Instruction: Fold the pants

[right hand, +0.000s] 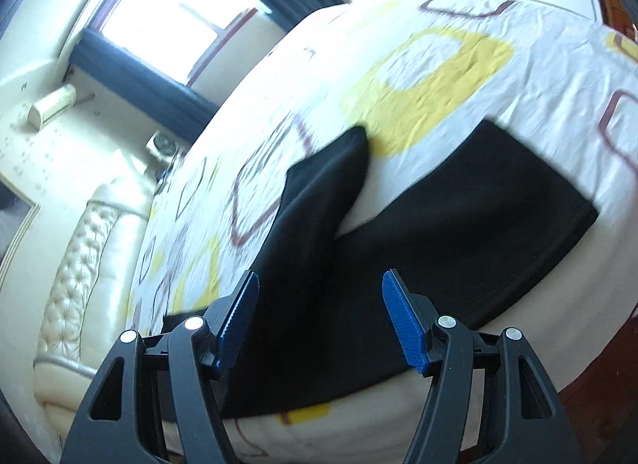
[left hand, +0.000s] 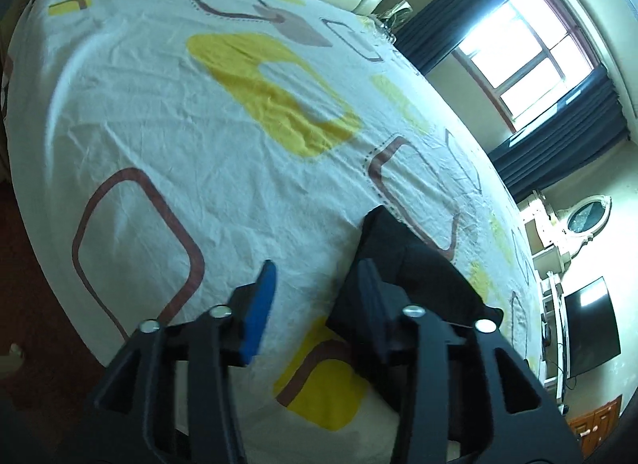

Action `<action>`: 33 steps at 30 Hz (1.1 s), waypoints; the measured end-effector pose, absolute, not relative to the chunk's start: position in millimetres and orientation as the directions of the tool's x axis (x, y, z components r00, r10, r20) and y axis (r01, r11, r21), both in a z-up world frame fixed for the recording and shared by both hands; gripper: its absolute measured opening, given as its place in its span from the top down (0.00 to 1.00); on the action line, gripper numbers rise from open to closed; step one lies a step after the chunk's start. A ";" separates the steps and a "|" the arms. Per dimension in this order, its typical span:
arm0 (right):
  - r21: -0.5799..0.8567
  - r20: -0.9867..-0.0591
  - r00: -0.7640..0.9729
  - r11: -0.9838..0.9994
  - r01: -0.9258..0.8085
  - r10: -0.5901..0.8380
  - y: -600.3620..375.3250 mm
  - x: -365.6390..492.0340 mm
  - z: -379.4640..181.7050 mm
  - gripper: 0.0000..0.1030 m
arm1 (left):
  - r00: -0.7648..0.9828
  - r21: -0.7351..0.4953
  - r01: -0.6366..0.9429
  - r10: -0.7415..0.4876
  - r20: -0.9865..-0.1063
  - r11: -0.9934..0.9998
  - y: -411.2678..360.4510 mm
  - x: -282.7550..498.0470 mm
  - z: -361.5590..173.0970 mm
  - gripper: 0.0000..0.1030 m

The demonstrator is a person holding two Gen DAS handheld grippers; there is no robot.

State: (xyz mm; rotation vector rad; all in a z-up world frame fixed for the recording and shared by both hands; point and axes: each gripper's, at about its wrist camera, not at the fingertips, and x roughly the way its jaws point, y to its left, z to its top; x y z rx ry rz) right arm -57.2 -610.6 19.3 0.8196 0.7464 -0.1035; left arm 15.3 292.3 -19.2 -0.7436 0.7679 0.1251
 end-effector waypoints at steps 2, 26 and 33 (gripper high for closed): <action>0.538 -0.676 0.731 0.741 0.402 0.095 -647.2 -47.7 27.7 0.38 | 0.737 -0.584 -0.338 -0.178 -0.652 0.738 283.5 16.1 -10.5 0.35; 0.202 -0.840 0.475 0.662 0.722 -0.262 -745.5 -10.5 -5.1 0.50 | 0.626 -0.603 -0.395 -0.278 -0.729 0.693 162.1 34.6 -39.6 0.11; 0.174 -0.798 0.598 0.923 0.344 -0.073 -580.4 92.8 48.2 0.33 | 0.586 -0.562 -0.425 -0.257 -0.768 0.710 155.8 36.0 -47.7 0.10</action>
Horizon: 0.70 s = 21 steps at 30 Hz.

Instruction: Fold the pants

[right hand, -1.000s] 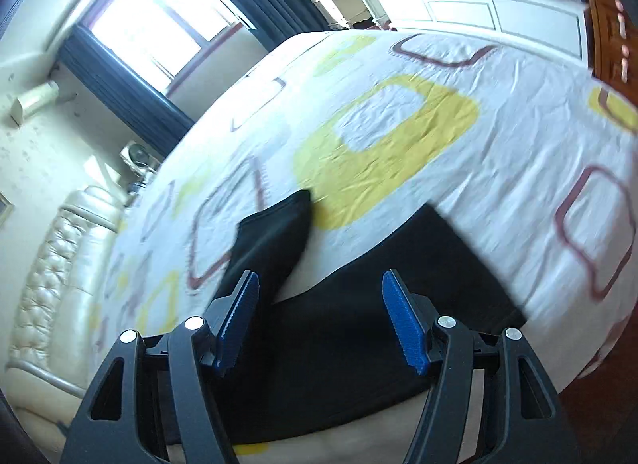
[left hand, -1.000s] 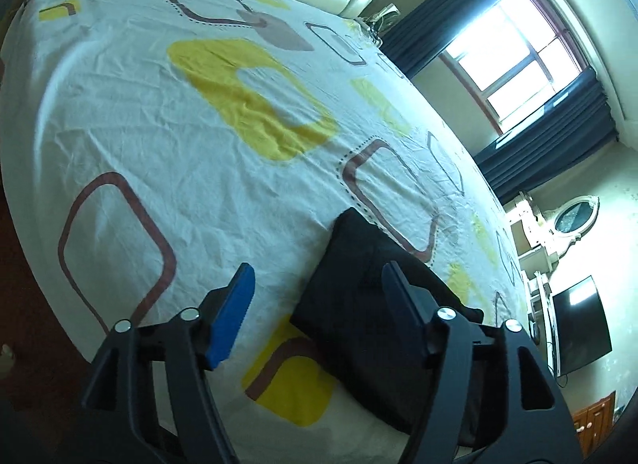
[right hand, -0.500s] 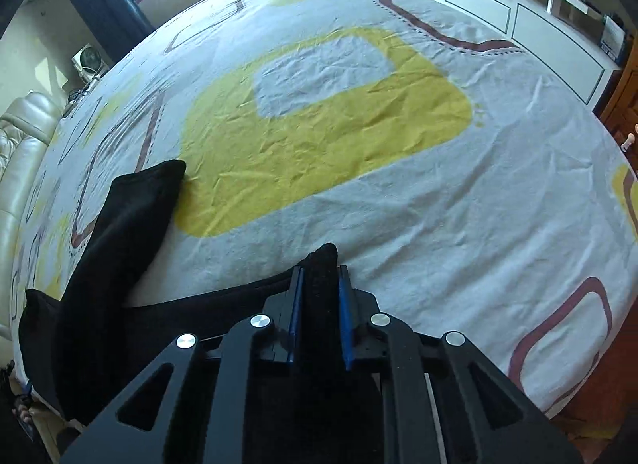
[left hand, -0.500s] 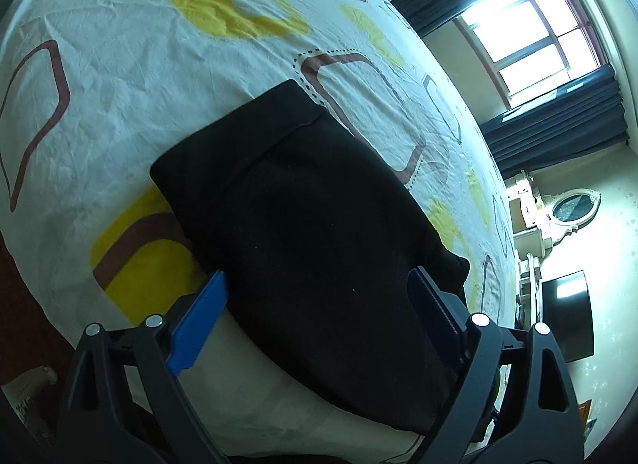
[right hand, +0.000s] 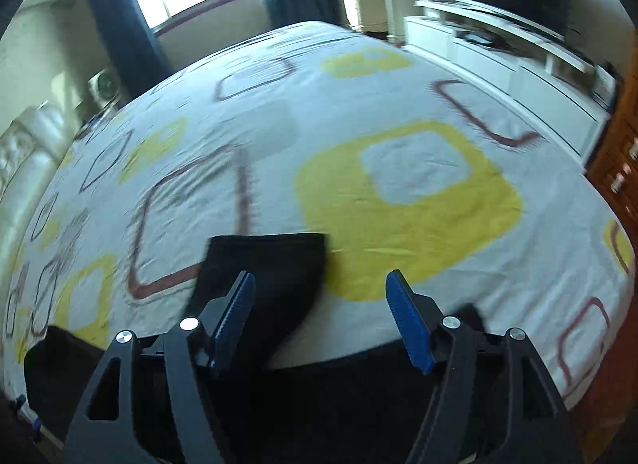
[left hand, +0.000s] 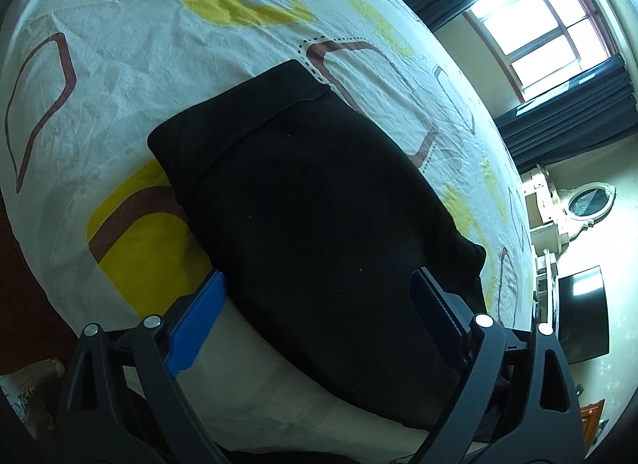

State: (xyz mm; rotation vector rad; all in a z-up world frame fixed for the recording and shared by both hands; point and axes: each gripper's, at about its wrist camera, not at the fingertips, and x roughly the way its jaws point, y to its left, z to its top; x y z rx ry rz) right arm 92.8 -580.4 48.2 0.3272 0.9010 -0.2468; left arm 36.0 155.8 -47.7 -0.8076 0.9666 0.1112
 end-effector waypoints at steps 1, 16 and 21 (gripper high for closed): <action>0.166 -0.809 0.586 0.940 0.299 -0.043 -555.9 113.7 47.7 0.33 | 0.581 -0.569 -0.424 -0.270 -0.767 0.705 156.0 35.4 -50.4 0.10; -0.128 -0.942 0.266 0.952 0.276 -0.204 -497.4 195.8 -20.0 0.89 | 0.538 -0.598 -0.461 -0.329 -0.776 0.655 155.7 30.2 -64.5 0.10; 0.054 -0.891 0.444 0.949 0.312 -0.095 -535.5 136.4 23.9 0.91 | 0.536 -0.592 -0.467 -0.322 -0.781 0.657 153.2 29.1 -63.3 0.10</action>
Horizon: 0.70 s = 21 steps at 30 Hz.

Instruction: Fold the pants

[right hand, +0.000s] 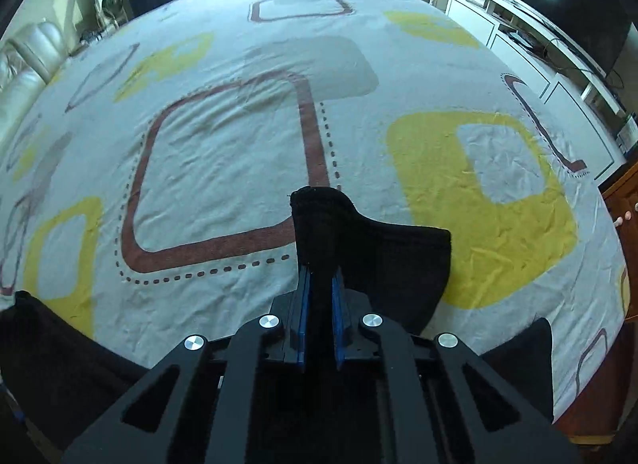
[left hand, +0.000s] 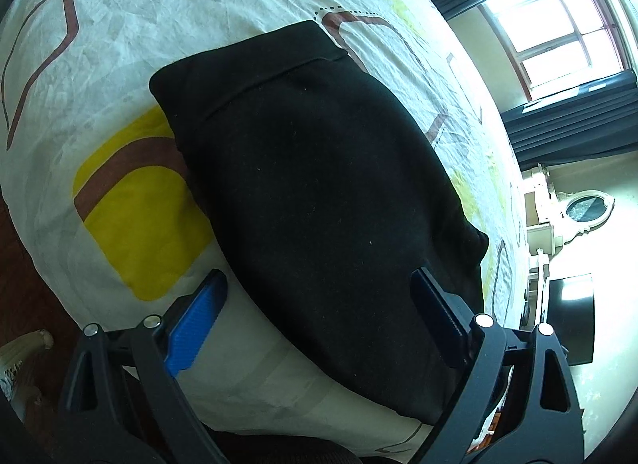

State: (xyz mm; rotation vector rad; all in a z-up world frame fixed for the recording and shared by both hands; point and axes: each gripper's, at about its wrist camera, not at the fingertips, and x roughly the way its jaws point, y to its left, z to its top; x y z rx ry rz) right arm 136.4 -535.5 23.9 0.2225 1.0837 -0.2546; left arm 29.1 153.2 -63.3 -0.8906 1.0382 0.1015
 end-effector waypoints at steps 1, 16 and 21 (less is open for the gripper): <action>0.103 -0.875 0.480 0.941 0.323 -0.069 -546.5 119.5 32.2 0.91 | 0.536 -0.591 -0.469 -0.320 -0.781 0.656 152.7 28.6 -62.9 0.10; 0.649 -0.681 0.720 0.567 0.508 0.134 -659.4 -87.0 -46.3 0.83 | 0.544 -0.590 -0.479 -0.307 -0.781 0.650 140.7 25.0 -58.9 0.10; 0.809 -0.540 0.823 0.379 0.450 0.174 -674.8 -97.2 -62.9 0.43 | 0.543 -0.590 -0.476 -0.310 -0.781 0.652 138.3 25.4 -59.0 0.10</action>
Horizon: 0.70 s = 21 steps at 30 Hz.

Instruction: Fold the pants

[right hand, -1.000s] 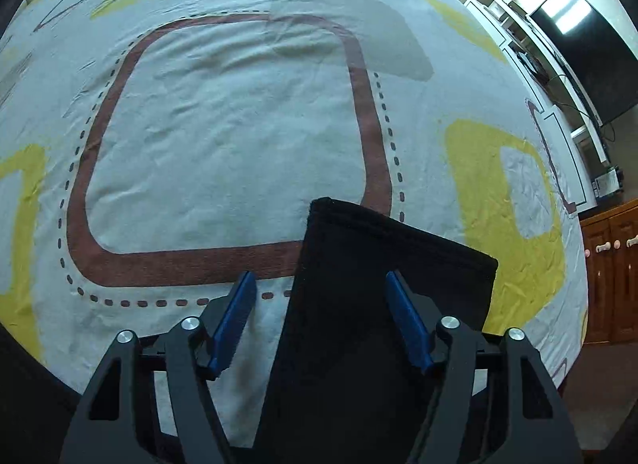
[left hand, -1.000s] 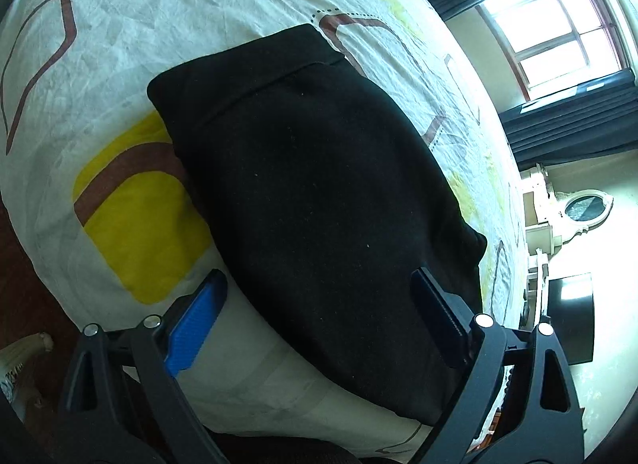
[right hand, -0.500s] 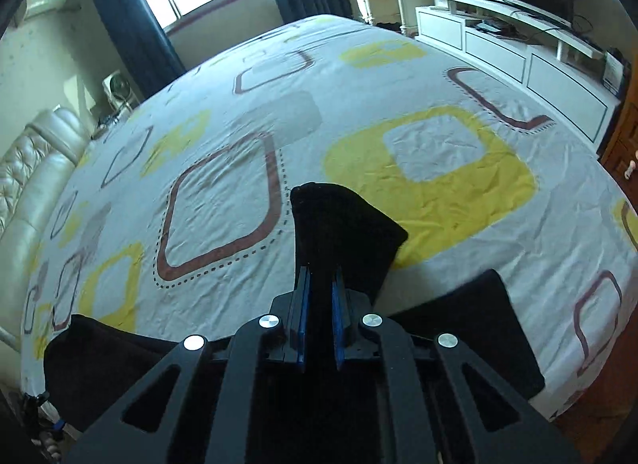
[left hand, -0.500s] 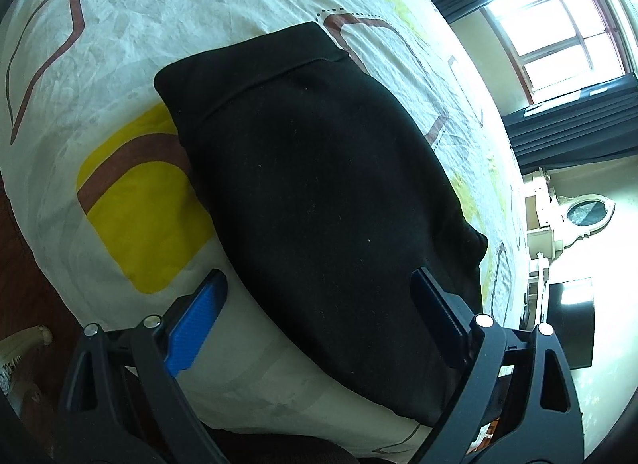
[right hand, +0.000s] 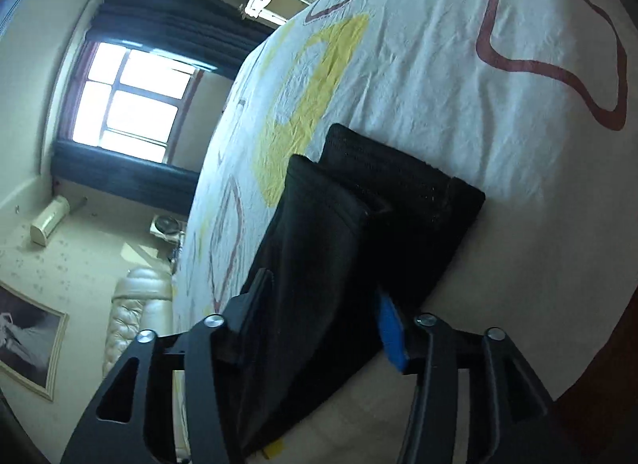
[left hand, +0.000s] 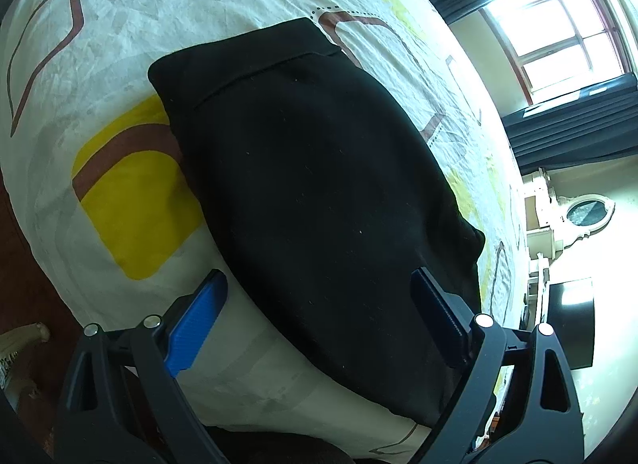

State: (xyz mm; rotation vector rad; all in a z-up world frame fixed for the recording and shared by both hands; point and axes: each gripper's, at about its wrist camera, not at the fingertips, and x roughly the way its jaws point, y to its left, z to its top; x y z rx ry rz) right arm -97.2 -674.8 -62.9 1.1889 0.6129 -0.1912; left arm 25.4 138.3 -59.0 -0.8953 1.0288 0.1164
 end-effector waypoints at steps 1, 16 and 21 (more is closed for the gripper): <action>0.799 -0.547 0.822 0.389 0.458 0.156 -675.4 -94.6 -61.3 0.43 | 0.540 -0.588 -0.475 -0.311 -0.782 0.655 137.8 26.3 -59.2 0.10; 0.694 -0.646 0.761 0.465 0.550 0.062 -692.0 -100.3 -65.7 0.95 | 0.558 -0.585 -0.381 -0.327 -0.763 0.716 120.5 33.0 -45.1 0.07; 0.721 -0.609 0.792 0.448 0.528 0.048 -694.0 -105.2 -62.8 0.95 | 0.549 -0.592 -0.405 -0.333 -0.767 0.696 124.7 33.9 -49.0 0.07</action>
